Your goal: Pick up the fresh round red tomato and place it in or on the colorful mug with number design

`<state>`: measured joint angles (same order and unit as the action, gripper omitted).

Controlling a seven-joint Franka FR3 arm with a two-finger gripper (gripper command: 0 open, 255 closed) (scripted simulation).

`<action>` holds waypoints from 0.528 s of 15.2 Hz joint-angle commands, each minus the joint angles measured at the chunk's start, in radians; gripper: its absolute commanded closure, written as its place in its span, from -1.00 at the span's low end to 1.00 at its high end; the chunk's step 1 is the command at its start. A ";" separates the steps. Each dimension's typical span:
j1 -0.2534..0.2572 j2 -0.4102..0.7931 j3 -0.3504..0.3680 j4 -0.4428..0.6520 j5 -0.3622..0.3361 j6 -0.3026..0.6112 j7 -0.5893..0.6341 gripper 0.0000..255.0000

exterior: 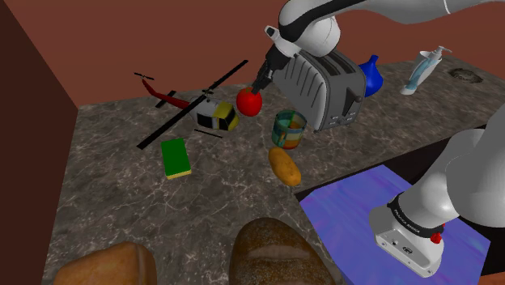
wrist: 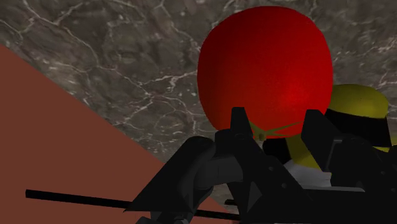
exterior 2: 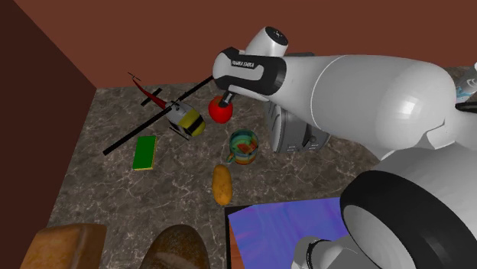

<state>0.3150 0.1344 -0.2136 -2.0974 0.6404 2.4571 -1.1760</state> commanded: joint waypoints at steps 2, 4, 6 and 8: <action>0.002 -0.021 -0.005 0.011 -0.027 -0.025 0.029 1.00; 0.003 -0.034 -0.008 0.021 -0.045 -0.044 0.048 1.00; 0.003 -0.047 -0.010 0.031 -0.062 -0.064 0.066 1.00; 0.003 -0.059 -0.012 0.043 -0.078 -0.084 0.084 1.00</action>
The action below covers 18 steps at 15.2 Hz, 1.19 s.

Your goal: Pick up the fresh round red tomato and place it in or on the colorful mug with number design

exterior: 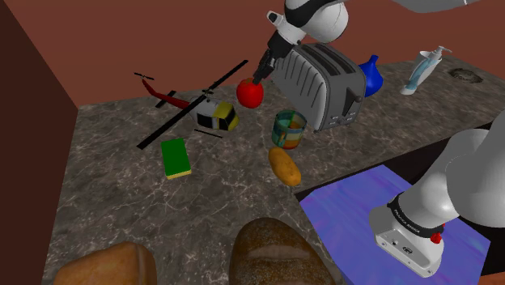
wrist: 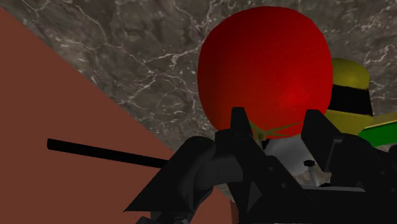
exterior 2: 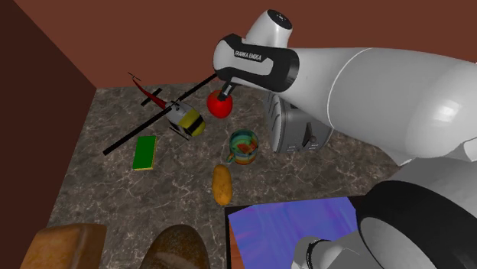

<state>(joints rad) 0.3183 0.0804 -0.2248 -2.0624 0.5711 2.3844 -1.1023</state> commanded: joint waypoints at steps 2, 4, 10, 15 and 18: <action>0.000 -0.017 -0.003 0.020 -0.024 -0.031 0.027 1.00; 0.000 -0.027 -0.005 0.033 -0.038 -0.052 0.043 1.00; -0.001 -0.055 -0.009 0.079 -0.077 -0.116 0.089 1.00; -0.003 -0.072 -0.011 0.124 -0.103 -0.171 0.123 1.00; -0.004 -0.079 -0.012 0.154 -0.116 -0.205 0.142 1.00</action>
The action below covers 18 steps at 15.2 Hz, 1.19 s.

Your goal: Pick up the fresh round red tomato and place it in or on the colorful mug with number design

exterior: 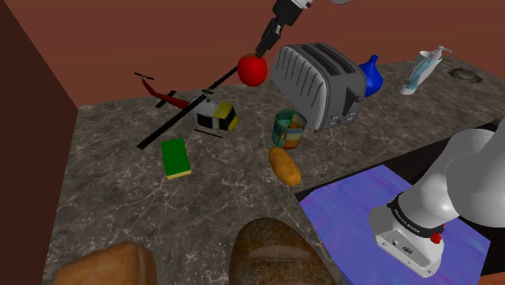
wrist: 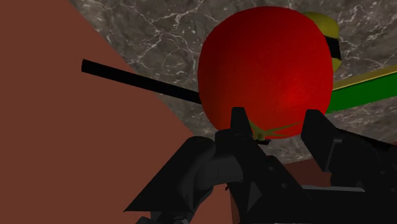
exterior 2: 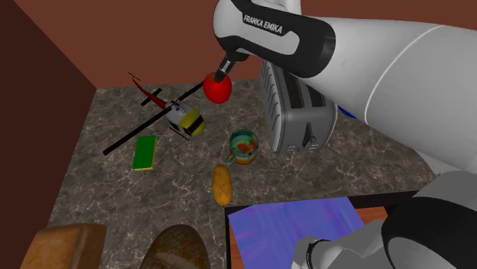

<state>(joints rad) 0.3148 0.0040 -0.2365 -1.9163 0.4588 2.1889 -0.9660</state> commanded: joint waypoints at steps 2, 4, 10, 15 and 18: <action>-0.001 -0.007 -0.001 0.029 -0.012 -0.033 0.018 1.00; -0.002 -0.010 -0.002 0.045 -0.018 -0.050 0.026 1.00; -0.004 -0.255 0.018 -0.165 -0.090 -0.062 0.079 1.00; -0.026 -0.455 0.044 -0.303 -0.140 -0.110 0.128 1.00; -0.043 -0.573 0.060 -0.370 -0.163 -0.155 0.156 1.00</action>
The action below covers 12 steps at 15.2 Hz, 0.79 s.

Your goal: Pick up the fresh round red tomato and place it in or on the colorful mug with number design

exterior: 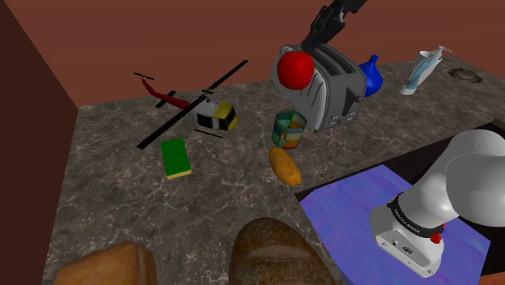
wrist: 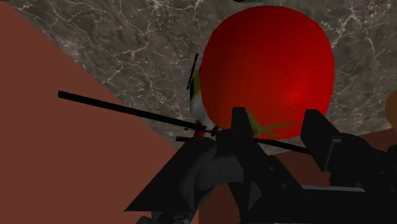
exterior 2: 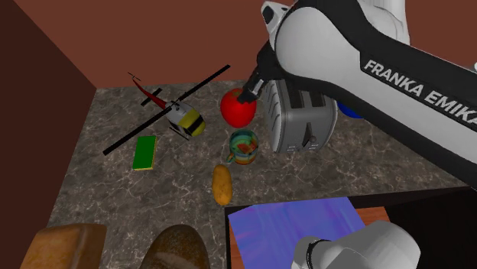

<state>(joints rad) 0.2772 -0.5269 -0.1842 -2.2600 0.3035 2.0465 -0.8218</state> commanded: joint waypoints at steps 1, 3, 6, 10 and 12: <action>-0.011 -0.082 0.014 -0.046 -0.014 -0.031 0.021 1.00; -0.020 -0.141 0.021 -0.074 -0.022 -0.060 0.035 1.00; -0.020 -0.145 0.020 -0.116 -0.018 -0.024 0.023 1.00; -0.019 -0.148 0.018 -0.171 -0.012 0.025 0.006 1.00; -0.019 -0.148 0.017 -0.197 -0.009 0.050 -0.003 1.00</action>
<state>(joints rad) 0.2581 -0.6755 -0.1661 -2.4439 0.2930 2.0836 -0.8199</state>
